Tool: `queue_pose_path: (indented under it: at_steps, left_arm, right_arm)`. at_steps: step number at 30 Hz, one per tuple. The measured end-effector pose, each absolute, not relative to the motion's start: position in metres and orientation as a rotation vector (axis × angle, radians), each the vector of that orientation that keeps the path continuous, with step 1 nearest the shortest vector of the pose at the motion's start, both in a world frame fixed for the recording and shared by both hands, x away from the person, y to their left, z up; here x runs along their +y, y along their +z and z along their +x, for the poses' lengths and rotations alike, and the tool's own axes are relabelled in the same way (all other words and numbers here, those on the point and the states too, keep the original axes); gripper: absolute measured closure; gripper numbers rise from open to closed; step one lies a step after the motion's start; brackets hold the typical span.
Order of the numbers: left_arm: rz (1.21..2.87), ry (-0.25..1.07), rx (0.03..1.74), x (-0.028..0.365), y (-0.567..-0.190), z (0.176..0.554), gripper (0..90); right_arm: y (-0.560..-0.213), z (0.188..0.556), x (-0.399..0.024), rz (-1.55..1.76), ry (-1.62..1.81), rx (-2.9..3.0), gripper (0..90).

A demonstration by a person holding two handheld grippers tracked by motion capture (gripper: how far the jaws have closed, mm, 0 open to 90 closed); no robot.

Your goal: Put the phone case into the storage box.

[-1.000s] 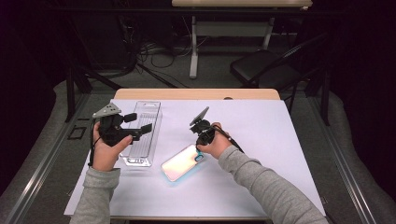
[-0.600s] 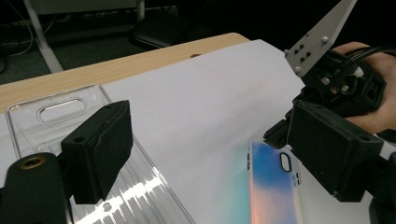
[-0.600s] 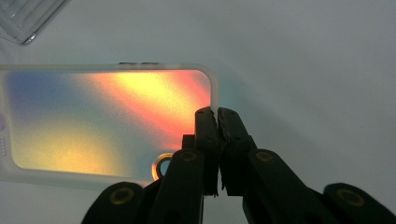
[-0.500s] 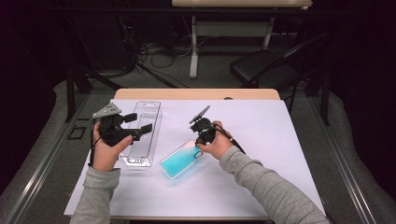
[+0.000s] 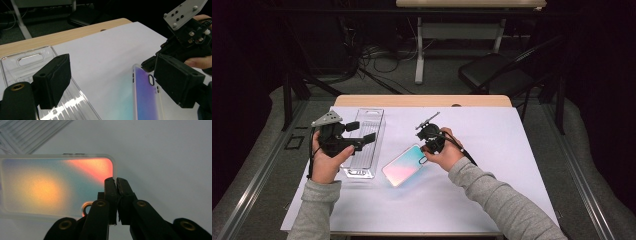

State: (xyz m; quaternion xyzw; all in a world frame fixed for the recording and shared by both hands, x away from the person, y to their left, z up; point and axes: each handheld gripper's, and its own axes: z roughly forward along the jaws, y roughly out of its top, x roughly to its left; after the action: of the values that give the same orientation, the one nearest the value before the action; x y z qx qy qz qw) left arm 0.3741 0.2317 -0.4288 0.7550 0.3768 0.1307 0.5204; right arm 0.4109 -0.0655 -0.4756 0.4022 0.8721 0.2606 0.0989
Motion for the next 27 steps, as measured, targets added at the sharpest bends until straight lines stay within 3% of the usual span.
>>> queue_pose_path:
  at_steps: [27]
  left_arm:
    - [1.816, 0.302, 0.896, 0.228, -0.429, 0.373, 14.4]
  right_arm:
    - [-0.455, 0.399, -0.076, 1.051, 0.932, 2.404, 87.6]
